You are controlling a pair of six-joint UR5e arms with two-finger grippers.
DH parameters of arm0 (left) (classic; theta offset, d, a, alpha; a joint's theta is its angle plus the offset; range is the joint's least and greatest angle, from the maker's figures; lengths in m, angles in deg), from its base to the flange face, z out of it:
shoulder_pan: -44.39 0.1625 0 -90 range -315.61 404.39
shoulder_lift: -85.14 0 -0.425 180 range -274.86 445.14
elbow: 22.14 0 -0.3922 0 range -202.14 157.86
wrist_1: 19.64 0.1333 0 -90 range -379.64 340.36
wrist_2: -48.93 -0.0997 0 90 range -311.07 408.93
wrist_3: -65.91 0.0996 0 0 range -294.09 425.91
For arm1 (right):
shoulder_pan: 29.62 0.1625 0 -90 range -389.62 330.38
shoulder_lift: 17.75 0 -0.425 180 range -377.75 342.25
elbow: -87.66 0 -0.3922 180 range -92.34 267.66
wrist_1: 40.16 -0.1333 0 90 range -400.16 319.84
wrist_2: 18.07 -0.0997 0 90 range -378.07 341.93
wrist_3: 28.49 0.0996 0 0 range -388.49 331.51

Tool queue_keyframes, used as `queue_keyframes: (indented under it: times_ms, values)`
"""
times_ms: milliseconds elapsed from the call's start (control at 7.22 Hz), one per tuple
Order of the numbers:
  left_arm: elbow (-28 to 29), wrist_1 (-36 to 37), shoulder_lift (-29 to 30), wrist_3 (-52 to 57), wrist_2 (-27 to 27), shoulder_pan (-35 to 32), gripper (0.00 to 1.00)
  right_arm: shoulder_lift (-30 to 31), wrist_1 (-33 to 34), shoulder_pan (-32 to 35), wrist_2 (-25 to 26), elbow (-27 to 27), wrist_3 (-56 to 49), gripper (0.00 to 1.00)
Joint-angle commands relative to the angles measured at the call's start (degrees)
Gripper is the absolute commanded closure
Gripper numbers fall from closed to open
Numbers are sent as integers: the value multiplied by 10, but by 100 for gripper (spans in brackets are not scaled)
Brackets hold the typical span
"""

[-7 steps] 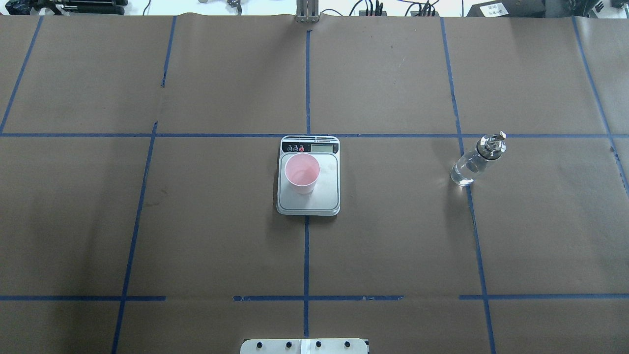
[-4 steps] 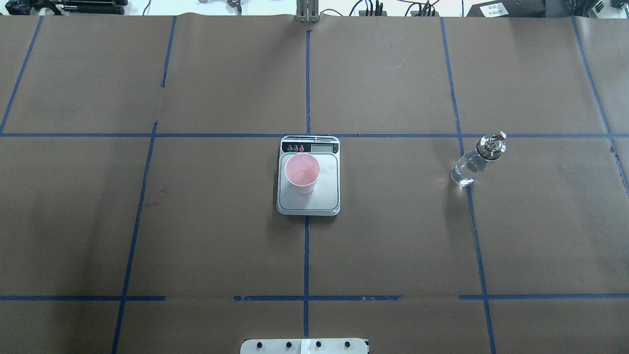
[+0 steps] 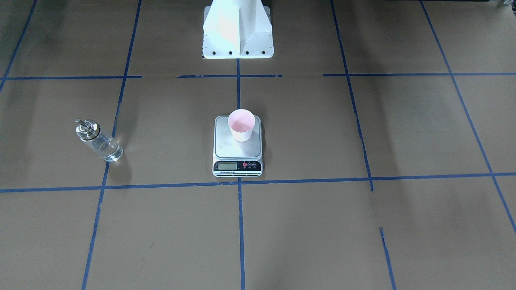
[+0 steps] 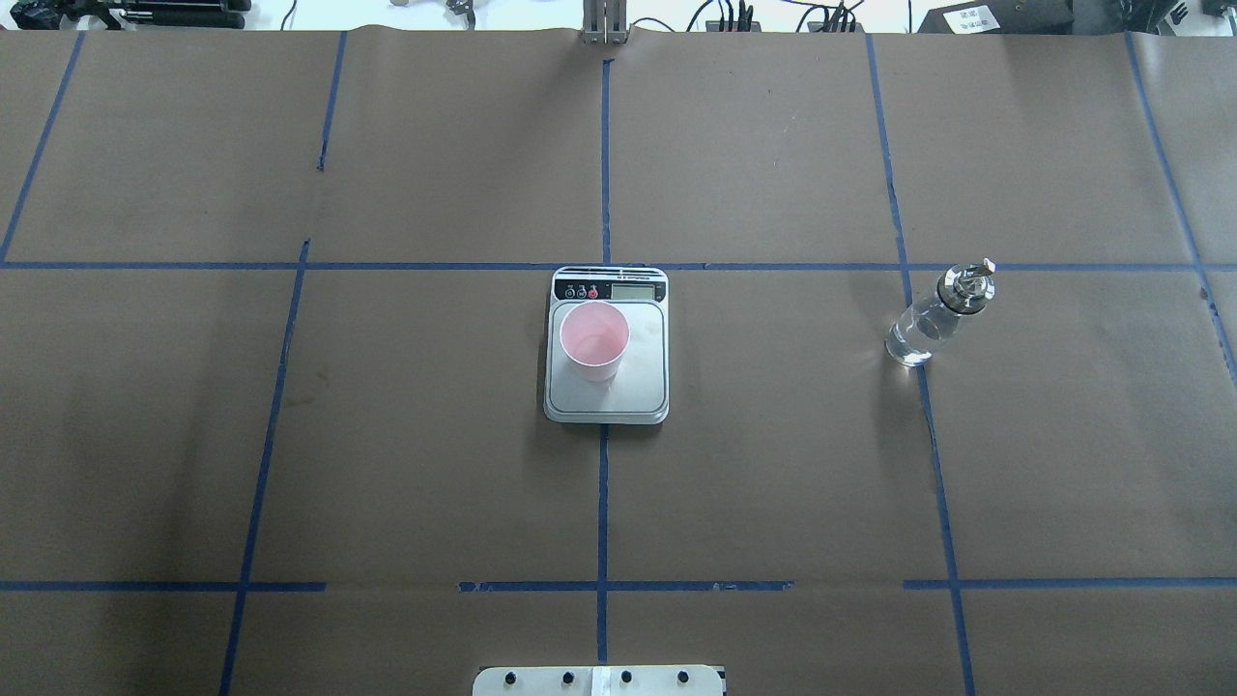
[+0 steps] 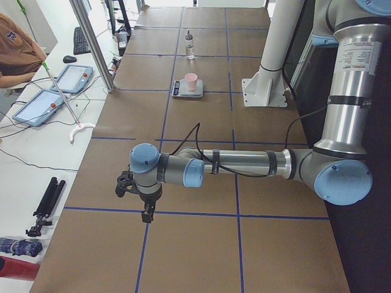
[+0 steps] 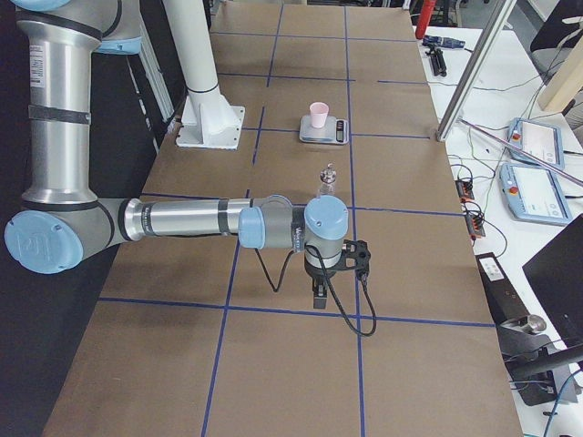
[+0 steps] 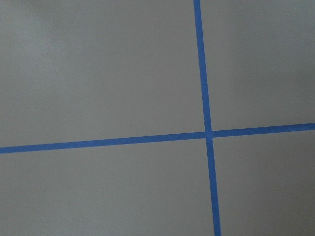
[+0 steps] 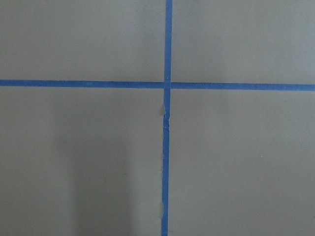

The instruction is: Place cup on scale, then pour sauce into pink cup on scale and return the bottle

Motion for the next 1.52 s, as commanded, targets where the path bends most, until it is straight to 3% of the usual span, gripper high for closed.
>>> queue_keyframes:
  times_ms: [0,554,1385]
  values:
    - [0,0,1,0,0,0,0,-14,0,0,-1,-7,1,0]
    - [0,0,2,-1,0,0,0,-44,0,0,-3,-48,1,0]
    - [0,0,4,-1,0,0,0,-51,0,0,-4,-52,2,0]
